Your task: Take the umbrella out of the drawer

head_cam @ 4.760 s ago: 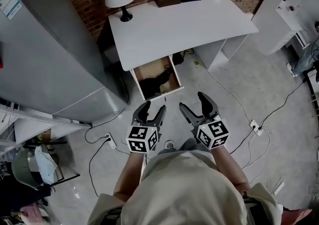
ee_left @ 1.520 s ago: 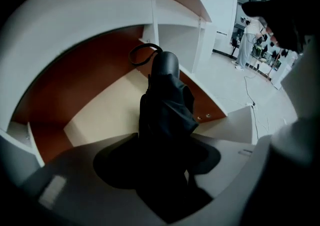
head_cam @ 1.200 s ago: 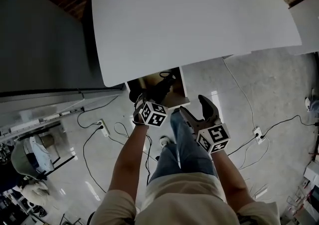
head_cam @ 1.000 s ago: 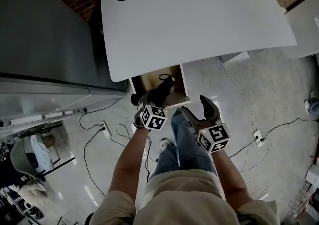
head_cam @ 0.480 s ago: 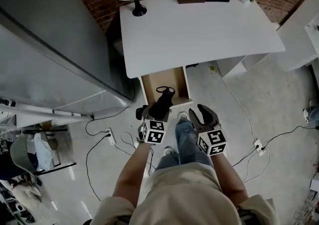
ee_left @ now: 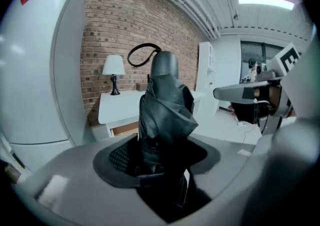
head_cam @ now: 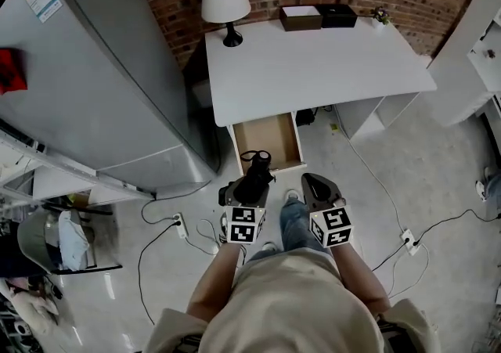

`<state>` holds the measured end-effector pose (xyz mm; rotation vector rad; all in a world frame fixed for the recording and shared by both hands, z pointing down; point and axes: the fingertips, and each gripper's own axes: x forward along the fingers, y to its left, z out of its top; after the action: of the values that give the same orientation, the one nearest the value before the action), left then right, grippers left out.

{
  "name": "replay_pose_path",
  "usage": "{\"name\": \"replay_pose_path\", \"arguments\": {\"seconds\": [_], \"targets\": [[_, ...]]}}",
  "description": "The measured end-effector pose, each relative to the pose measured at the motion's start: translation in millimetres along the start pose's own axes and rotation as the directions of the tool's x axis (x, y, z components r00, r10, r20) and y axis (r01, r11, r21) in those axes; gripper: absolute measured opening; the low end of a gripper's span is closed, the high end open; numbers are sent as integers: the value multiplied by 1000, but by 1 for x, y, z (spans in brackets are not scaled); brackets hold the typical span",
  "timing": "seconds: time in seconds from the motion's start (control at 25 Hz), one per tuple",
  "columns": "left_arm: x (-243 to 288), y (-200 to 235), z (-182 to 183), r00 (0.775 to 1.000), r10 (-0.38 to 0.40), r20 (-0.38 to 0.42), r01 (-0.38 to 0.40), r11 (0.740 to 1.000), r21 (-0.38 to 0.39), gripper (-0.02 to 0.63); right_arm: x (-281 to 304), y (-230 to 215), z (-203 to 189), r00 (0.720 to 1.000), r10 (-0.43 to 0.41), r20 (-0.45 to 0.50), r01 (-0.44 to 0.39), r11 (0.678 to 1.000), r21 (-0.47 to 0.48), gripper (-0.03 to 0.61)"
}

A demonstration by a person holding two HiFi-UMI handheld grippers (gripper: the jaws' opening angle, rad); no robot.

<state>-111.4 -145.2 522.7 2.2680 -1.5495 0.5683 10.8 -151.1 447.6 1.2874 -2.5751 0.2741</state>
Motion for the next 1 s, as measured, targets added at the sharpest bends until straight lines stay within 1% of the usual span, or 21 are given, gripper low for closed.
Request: {"name": "replay_pose_path", "arguments": {"seconds": [0.12,0.32,0.52,0.64,0.8,1.0], "targets": [[-27,-1,11,999,8,45,-8,1000,-8,255,-10,14,9,1000,14,25,-13,1000,-18,3],[-66,-4,23,995,6,103,-6,1000,0,255,-27,30,21,998,18,64,-15,999,-42,2],[-95,-1,23,991,6,133,-4,1000,-11,255,-36,44,28,996,18,86,-14,999,-49,2],[-104,1,22,990,6,138,-4,1000,-15,255,-40,50,30,996,16,83,-12,998,-55,2],[-109,-3,24,988,2,152,2,1000,-24,256,-42,49,26,999,-4,44,8,996,-87,2],[-105,-8,27,987,-13,161,17,1000,-21,255,-43,46,30,998,-18,64,24,996,-87,1]]}}
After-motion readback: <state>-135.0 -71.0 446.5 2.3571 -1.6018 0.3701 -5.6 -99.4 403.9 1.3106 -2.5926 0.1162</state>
